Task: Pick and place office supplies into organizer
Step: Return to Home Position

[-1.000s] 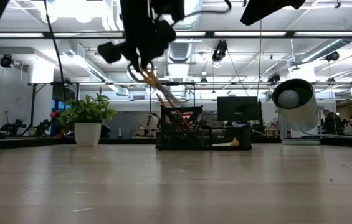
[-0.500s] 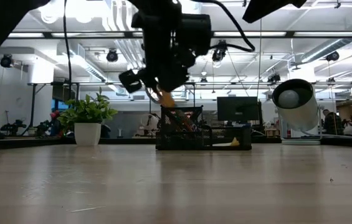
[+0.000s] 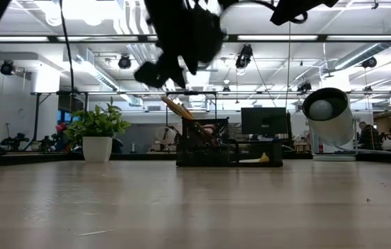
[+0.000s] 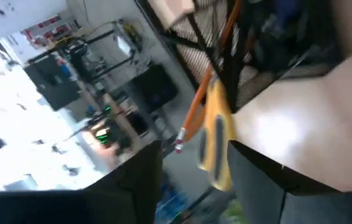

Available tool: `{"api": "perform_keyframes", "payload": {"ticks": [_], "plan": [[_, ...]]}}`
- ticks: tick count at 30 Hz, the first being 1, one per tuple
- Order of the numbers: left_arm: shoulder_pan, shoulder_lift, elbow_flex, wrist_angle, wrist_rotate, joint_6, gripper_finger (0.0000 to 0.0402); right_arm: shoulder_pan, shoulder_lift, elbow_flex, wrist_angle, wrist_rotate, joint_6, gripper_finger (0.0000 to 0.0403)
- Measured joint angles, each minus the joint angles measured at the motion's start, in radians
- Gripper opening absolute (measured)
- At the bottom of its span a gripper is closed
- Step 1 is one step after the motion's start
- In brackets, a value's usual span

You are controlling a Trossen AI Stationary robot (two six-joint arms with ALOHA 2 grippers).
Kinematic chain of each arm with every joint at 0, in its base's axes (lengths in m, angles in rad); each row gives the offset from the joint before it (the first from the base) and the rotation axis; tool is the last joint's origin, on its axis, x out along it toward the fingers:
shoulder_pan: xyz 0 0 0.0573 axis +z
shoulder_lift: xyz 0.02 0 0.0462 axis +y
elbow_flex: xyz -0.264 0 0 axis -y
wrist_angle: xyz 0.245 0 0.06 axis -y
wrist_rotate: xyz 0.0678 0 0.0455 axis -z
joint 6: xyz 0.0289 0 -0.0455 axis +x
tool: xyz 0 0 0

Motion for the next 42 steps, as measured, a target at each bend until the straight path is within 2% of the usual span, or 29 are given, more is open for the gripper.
{"api": "perform_keyframes", "payload": {"ticks": [6, 11, 13, 16, 18, 20, 22, 23, 25, 26, 28, 30, 32, 33, 35, 40, 42], "plan": [[-0.107, -0.173, -0.002, -0.048, 0.239, -0.325, 0.0166, 0.018, -0.092, 0.001, -0.016, -0.005, -0.004, 0.0038], [-0.125, -0.417, -0.001, -0.029, 0.486, -0.552, 0.0166, 0.017, -0.313, 0.070, -0.002, 0.000, -0.078, 0.0038], [-0.122, -0.513, -0.002, -0.007, 0.511, -0.649, 0.0166, 0.023, -0.418, 0.104, 0.013, 0.045, -0.107, 0.0038], [-0.121, -0.664, -0.001, 0.029, 0.485, -0.778, 0.0166, 0.041, -0.558, 0.127, 0.032, 0.078, -0.116, 0.0038], [-0.122, -0.756, -0.008, 0.077, 0.473, -0.917, 0.0166, 0.058, -0.623, 0.110, 0.060, 0.128, -0.150, 0.0038], [-0.137, -0.824, -0.045, 0.138, 0.454, -0.930, 0.0166, 0.070, -0.670, 0.063, 0.056, 0.129, -0.220, 0.0038], [-0.161, -0.881, -0.122, 0.241, 0.449, -0.815, 0.0166, 0.074, -0.689, -0.013, 0.050, 0.094, -0.261, 0.0038], [-0.168, -0.910, -0.176, 0.307, 0.452, -0.768, 0.0166, 0.073, -0.692, -0.060, 0.051, 0.078, -0.237, 0.0038], [-0.162, -0.971, -0.312, 0.487, 0.490, -0.770, 0.0166, 0.072, -0.701, -0.173, 0.095, 0.035, -0.118, 0.0038], [-0.146, -1.005, -0.403, 0.594, 0.534, -0.764, 0.0166, 0.074, -0.711, -0.244, 0.170, 0.010, -0.086, 0.0038], [-0.102, -1.059, -0.602, 0.850, 0.628, -0.725, 0.0166, 0.082, -0.752, -0.401, 0.430, -0.053, -0.108, 0.0038], [-0.053, -1.125, -0.795, 1.104, 0.751, -0.728, 0.0166, 0.082, -0.808, -0.563, 0.706, -0.159, -0.210, 0.0038], [0.027, -1.173, -0.961, 1.263, 0.881, -0.744, 0.0166, 0.043, -0.881, -0.700, 0.959, -0.233, -0.334, 0.0038], [0.083, -1.204, -1.022, 1.343, 0.930, -0.760, 0.0166, 0.018, -0.937, -0.753, 1.025, -0.257, -0.378, 0.0038], [0.202, -1.278, -1.102, 1.466, 1.022, -0.807, 0.0166, -0.036, -1.084, -0.839, 1.066, -0.315, -0.418, 0.0038], [0.452, -1.366, -1.220, 1.490, 1.305, -0.909, 0.0166, -0.167, -1.444, -0.984, 0.950, -0.409, -0.436, 0.0038], [0.520, -1.365, -1.245, 1.497, 1.349, -0.921, 0.0166, -0.198, -1.487, -1.012, 0.900, -0.420, -0.432, 0.0038]]}}
